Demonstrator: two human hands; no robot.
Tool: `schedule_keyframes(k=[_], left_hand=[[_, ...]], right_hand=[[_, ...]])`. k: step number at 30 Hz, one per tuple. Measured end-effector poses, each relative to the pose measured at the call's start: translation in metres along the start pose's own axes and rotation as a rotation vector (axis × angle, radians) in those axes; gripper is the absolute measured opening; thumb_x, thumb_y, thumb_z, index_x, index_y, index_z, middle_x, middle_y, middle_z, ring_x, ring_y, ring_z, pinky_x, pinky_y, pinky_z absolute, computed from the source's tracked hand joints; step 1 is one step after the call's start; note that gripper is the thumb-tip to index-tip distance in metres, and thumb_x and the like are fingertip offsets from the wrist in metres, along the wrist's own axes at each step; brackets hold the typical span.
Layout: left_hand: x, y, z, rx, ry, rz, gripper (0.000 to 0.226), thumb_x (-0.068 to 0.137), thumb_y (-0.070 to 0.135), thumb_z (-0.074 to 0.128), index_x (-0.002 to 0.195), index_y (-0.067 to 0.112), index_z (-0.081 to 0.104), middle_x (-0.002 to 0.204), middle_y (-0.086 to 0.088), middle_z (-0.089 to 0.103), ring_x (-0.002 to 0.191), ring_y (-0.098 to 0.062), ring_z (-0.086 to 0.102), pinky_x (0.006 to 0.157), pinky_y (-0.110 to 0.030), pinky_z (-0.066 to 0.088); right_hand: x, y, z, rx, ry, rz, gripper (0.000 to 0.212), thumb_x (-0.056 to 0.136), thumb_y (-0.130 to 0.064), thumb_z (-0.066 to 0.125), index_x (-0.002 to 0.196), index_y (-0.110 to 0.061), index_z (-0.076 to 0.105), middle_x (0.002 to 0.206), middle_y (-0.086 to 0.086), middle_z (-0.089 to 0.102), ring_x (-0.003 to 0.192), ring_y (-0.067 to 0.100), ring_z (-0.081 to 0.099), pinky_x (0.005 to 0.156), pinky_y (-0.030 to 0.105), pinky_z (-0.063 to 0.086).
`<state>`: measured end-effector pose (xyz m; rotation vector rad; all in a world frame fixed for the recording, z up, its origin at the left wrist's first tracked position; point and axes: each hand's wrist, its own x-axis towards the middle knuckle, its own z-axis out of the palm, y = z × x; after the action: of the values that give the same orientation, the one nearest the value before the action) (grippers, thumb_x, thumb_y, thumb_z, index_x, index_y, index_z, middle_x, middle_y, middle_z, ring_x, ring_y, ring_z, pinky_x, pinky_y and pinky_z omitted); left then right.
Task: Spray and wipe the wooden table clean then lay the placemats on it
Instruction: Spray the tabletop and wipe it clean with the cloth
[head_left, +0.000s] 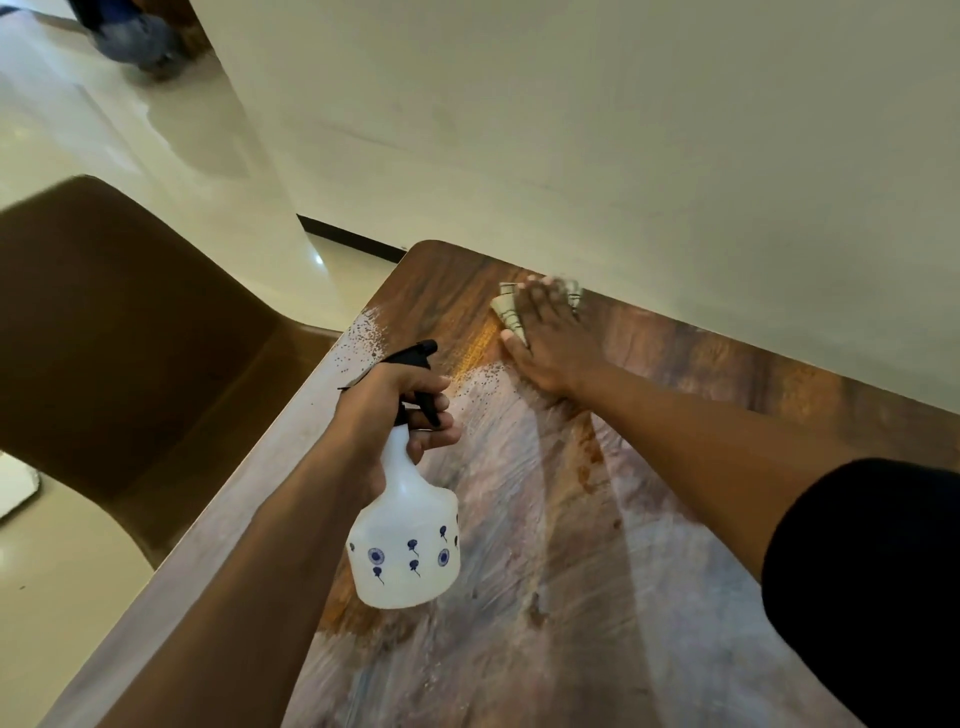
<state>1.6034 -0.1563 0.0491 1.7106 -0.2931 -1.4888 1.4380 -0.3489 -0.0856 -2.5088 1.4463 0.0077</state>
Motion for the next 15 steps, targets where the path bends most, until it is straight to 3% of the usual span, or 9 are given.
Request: schedule_keyframes(k=[5, 12, 15], left_hand=[[0.001, -0.005, 0.005, 0.018, -0.001, -0.006, 0.012, 0.087, 0.015, 0.071, 0.084, 0.004, 0.069, 0.076, -0.014, 0.067, 0.061, -0.027, 0.075, 0.040, -0.020, 0.040], [-0.004, -0.008, 0.024, 0.032, -0.044, -0.027, 0.012, 0.089, 0.015, 0.070, 0.085, 0.004, 0.069, 0.077, -0.013, 0.067, 0.061, -0.027, 0.074, 0.039, -0.019, 0.039], [-0.013, -0.010, 0.031, 0.012, -0.075, -0.039, 0.010, 0.091, 0.014, 0.070, 0.090, 0.004, 0.068, 0.080, -0.012, 0.066, 0.061, -0.026, 0.074, 0.037, -0.020, 0.039]], right_hand=[[0.002, 0.001, -0.002, -0.005, -0.044, -0.067, 0.074, 0.108, -0.060, 0.015, 0.167, -0.021, -0.010, 0.174, 0.000, -0.016, 0.160, 0.020, -0.016, 0.129, 0.057, 0.001], [-0.059, 0.075, -0.006, 0.045, -0.007, 0.197, 0.076, 0.107, -0.062, 0.013, 0.167, -0.021, -0.009, 0.174, 0.002, -0.016, 0.160, 0.022, -0.017, 0.130, 0.054, -0.001], [-0.110, 0.124, -0.015, 0.050, -0.008, 0.371, 0.074, 0.109, -0.059, 0.014, 0.167, -0.018, -0.008, 0.174, 0.004, -0.016, 0.160, 0.022, -0.018, 0.126, 0.047, -0.012]])
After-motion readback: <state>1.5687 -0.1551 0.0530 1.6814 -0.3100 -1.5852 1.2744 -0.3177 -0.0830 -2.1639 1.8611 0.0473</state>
